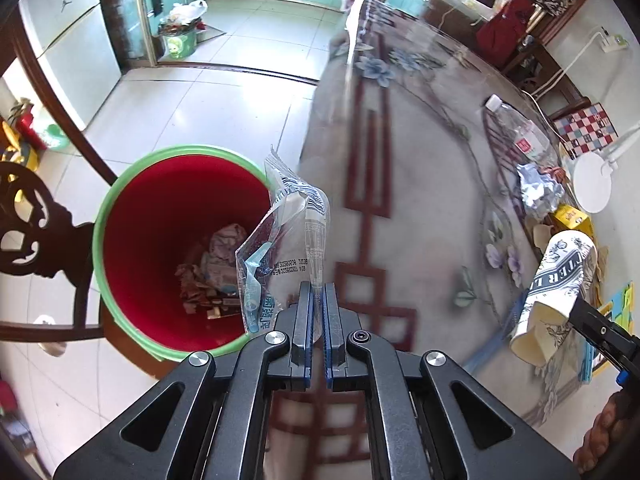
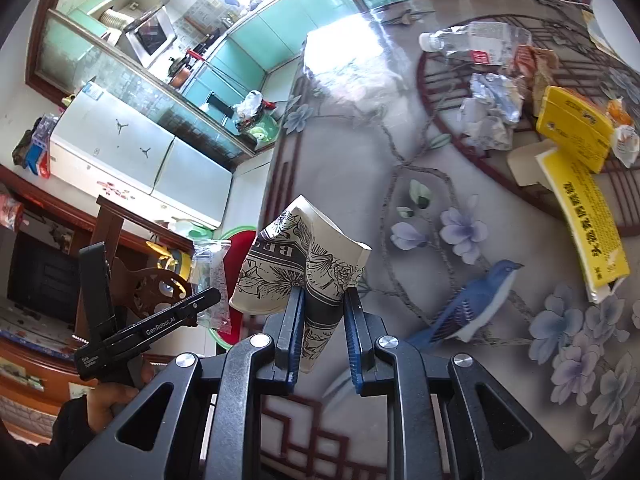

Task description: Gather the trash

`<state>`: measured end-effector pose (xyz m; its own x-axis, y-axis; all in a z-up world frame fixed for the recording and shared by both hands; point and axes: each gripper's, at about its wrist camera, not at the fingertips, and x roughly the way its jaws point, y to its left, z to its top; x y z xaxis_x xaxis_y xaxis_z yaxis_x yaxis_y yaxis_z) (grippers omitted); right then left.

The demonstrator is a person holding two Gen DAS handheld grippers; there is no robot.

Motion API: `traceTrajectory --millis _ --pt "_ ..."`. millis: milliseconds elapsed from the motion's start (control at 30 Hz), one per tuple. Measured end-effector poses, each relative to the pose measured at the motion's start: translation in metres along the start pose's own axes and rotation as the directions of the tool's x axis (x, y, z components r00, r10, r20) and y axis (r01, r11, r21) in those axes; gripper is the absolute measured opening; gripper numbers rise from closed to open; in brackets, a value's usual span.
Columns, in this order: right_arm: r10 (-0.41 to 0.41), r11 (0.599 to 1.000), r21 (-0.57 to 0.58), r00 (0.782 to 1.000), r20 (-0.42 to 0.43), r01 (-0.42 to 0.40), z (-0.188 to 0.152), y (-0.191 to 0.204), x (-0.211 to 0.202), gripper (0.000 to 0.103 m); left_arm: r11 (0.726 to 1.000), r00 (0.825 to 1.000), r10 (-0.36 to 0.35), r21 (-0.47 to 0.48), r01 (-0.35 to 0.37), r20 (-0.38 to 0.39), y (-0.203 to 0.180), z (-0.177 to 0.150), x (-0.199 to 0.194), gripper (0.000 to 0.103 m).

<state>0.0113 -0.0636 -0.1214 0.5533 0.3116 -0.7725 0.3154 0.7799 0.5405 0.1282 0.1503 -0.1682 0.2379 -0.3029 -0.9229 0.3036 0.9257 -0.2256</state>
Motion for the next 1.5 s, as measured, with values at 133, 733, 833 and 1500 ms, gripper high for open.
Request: traceTrajectory --millis 133,733,833,1500 --pt "0.003 1.000 -0.024 1.000 -0.019 -0.004 0.002 0.015 0.015 0.017 1.000 1.000 0.011 -0.025 -0.011 -0.001 0.019 0.004 0.001 0.004" --pt "0.028 0.972 -0.226 0.989 -0.145 -0.061 0.017 0.112 0.106 0.017 0.988 0.998 0.062 -0.138 -0.064 -0.022 0.084 0.013 0.007 0.003" --pt "0.035 0.967 -0.244 0.987 -0.159 -0.073 0.020 0.122 0.117 0.017 0.986 0.998 0.064 -0.154 -0.065 -0.012 0.090 0.013 0.004 0.003" --pt "0.098 0.976 -0.178 0.982 -0.163 -0.127 0.026 0.131 0.131 0.036 0.980 0.996 0.072 -0.191 -0.061 0.049 0.095 0.009 -0.012 0.056"
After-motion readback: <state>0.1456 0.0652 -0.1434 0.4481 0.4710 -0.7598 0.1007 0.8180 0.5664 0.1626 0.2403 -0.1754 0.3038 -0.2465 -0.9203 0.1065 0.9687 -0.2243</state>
